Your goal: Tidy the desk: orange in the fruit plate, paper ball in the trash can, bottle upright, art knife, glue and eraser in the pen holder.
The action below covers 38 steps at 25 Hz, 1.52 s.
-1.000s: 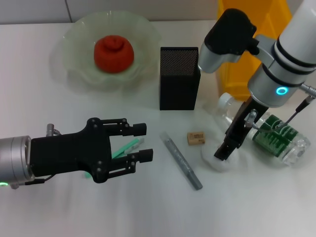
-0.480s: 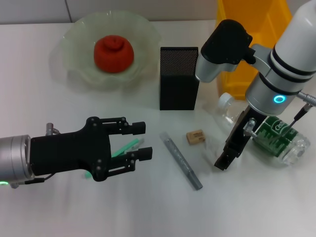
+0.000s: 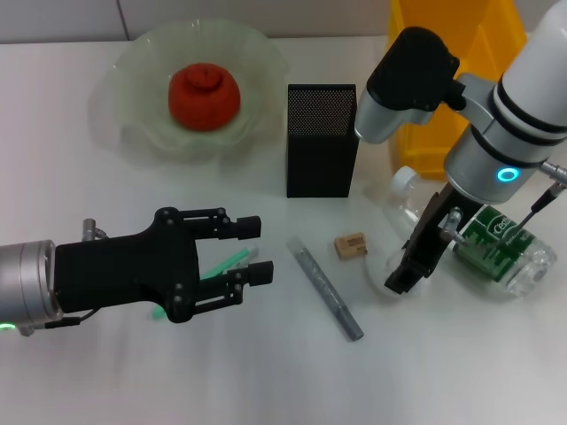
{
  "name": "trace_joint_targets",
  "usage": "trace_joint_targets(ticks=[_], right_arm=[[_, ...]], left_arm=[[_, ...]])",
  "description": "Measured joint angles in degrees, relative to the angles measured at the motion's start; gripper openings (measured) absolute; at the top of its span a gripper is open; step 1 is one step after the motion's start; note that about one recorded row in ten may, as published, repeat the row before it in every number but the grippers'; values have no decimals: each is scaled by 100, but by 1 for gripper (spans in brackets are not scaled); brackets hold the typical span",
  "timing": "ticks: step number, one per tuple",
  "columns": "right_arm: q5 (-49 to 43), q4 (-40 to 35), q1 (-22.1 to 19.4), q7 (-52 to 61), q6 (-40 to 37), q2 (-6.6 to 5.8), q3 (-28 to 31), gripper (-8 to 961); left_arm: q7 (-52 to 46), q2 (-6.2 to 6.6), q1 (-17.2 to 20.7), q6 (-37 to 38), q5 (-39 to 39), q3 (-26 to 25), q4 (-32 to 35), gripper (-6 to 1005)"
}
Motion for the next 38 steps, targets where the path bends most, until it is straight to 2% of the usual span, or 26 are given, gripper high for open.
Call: trace_joint_targets(ticks=[5,7,9,13,16,17,18,21,25,30,38], right_arm=[[316,-632,-337,-47,30,-2,92,513],[851,-1030,-667,-328,202,-5,423,500],[1089,-1104,-783,-465,280,-5,570,499],[2704,-1109,-1327,-1449,475,-28,1284,497],[4233,-900,-1773,-2513,492,-41,1798,495],[5000,-742,-2070,-3270,510,-36,2124,495],[5000,-742,-2070,-3270,510,-36,2124,495],[5751,-441,-2407,-4128,697,-32,2526,496],[5994,-99,-2610,-4726,1288,-39,3102,495],[5989,449,-2544,-5538,1903,-91,3879,494],[5994,1057,-2393,-6365,3291,-64,3981,511]], left_arm=[[0,0,8,1,-20,0,0,524],[0,0,11,1,-21,0,0,525],[0,0,15,-4,-24,0,0,526],[0,0,24,-13,-29,0,0,526],[0,-1,36,-15,-37,1,-1,526],[0,-1,41,-15,-38,1,-4,526],[0,-1,41,-15,-38,1,-4,526],[0,-1,47,-15,-38,0,-6,525],[46,0,53,-15,-39,0,-54,525],[67,0,43,-15,-38,1,-76,525],[77,0,28,-10,-36,0,-79,524]])
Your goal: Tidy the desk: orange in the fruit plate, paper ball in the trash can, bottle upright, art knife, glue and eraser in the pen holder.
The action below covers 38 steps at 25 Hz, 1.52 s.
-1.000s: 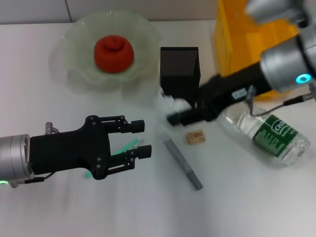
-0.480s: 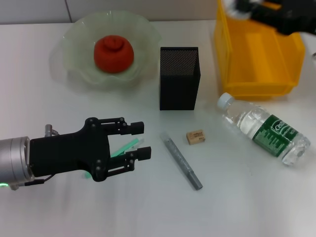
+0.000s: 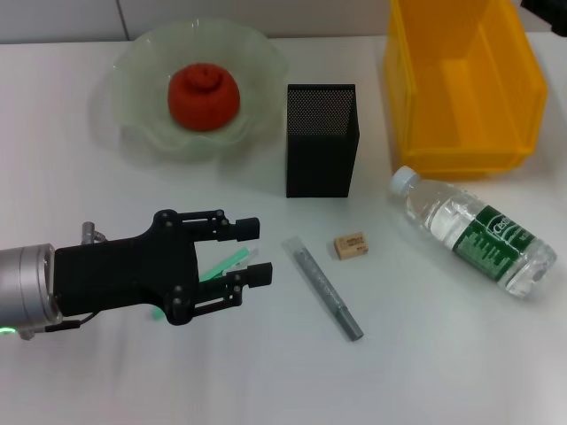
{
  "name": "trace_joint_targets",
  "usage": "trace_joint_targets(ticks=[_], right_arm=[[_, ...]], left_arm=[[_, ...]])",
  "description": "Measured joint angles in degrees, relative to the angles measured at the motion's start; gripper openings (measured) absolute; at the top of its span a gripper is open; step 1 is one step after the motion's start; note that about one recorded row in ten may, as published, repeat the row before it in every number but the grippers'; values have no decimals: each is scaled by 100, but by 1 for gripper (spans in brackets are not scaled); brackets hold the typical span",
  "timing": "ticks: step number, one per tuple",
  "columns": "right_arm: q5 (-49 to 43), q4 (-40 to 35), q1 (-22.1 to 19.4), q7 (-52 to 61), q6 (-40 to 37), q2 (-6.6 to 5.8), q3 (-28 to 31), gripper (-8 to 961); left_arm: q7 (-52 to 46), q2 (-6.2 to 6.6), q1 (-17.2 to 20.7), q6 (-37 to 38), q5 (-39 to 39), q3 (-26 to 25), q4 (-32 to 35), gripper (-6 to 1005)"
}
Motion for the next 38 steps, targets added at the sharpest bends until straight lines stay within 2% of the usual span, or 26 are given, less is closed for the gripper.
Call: trace_joint_targets(ticks=[4,12,19,24,33,38], right_arm=[[-85,535,288,-319,346,3,0,520],[-491,754,538,-364,695,20,-131,537],[-492,780,558,-430,767,28,-289,552],[-493,788,557,-429,768,29,-288,606],[-500,789,515,-431,787,29,-317,632],[-477,789,507,-419,866,32,-345,681]], left_arm=[[2,0,-8,4,1,0,0,524],[3,0,-35,4,1,1,0,526],[3,0,-37,17,1,4,0,526],[3,0,-30,30,1,0,0,525],[2,0,-20,37,1,0,0,524],[-3,0,-24,49,0,15,0,524]])
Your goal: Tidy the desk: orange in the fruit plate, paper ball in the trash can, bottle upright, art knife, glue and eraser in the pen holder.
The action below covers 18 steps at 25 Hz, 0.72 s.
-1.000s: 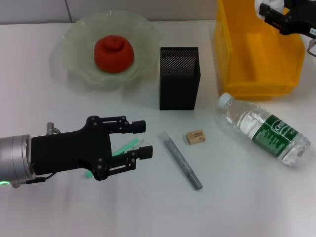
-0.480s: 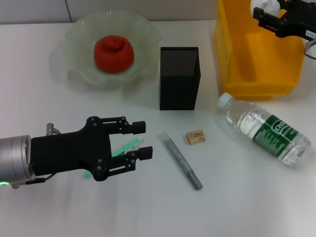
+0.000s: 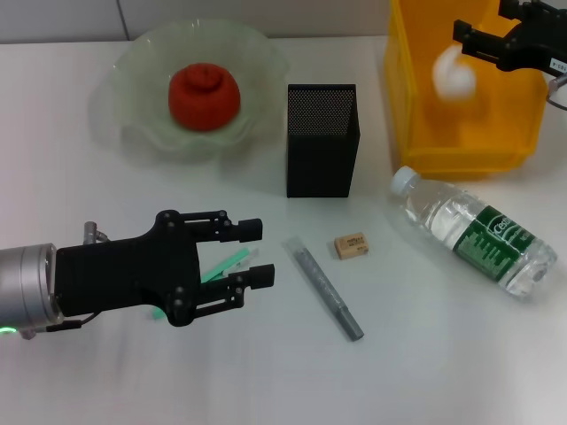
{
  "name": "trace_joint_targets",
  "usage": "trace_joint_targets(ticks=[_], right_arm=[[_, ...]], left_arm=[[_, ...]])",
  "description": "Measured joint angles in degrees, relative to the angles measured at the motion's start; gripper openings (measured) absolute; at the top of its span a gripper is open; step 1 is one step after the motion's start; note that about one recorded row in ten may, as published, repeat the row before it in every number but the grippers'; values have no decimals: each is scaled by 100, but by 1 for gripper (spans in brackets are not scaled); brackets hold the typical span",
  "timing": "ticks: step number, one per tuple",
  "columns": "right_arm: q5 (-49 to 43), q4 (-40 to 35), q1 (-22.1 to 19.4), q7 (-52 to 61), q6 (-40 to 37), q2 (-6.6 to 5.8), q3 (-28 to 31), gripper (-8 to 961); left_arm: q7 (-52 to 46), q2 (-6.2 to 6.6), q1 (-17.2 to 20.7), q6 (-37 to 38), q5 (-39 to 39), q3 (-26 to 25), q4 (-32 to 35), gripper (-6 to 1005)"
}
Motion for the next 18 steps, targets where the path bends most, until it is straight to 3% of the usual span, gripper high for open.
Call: trace_joint_targets(ticks=[6,10,13,18], right_arm=[[19,-21,-16,12,-118,5,-5,823],[-22,-329,-151,332,-592,10,-51,823],[-374,-1055,-369,1382,-950,-23,-402,823],[-1813,-2863,-682,3143,-1650,8,-811,824]], left_arm=[[-9,0,8,0,0,-14,0,525],[-13,0,1,0,0,-15,0,526],[-23,0,0,-1,0,-16,0,526],[-29,0,-3,1,0,-16,0,526]])
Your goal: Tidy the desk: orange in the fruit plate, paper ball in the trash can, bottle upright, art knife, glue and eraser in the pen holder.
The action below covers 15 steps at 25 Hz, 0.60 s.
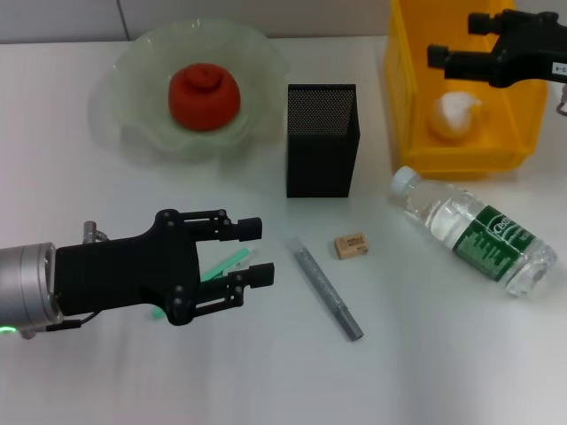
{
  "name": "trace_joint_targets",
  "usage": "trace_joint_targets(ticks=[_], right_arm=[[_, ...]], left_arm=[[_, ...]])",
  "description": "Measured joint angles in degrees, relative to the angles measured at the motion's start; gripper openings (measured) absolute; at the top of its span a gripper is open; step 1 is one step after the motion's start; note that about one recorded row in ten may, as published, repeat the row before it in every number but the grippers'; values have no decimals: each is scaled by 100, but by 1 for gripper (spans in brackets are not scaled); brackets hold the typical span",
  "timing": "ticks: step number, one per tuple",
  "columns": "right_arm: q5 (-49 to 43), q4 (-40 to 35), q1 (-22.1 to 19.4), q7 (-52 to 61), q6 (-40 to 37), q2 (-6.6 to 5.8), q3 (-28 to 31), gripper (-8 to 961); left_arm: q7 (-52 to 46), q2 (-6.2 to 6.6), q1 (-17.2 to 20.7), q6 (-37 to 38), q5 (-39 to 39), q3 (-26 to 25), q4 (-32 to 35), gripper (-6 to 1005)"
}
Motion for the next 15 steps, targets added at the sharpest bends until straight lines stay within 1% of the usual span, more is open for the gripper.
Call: trace_joint_targets(ticks=[2,5,8,12,15], right_arm=[[-537,-482,84,732,-545,-11,-1,824],[-1484,-974,431,1784,-1641,-50,39,824],[-2554,-1355,854,2584,-2560,-60,31,824],[-3507,-1542,1316,3172,-3421,-51,-31,823],[-3981,-1542,1548,3471,-3769,-45,-193,823]], left_arm=[[-2,-1,-1,8,0,0,0,526],[-7,0,1,15,0,0,0,526],[1,0,11,16,0,0,0,526],[18,0,3,16,0,3,0,526],[20,0,-6,16,0,22,0,526]])
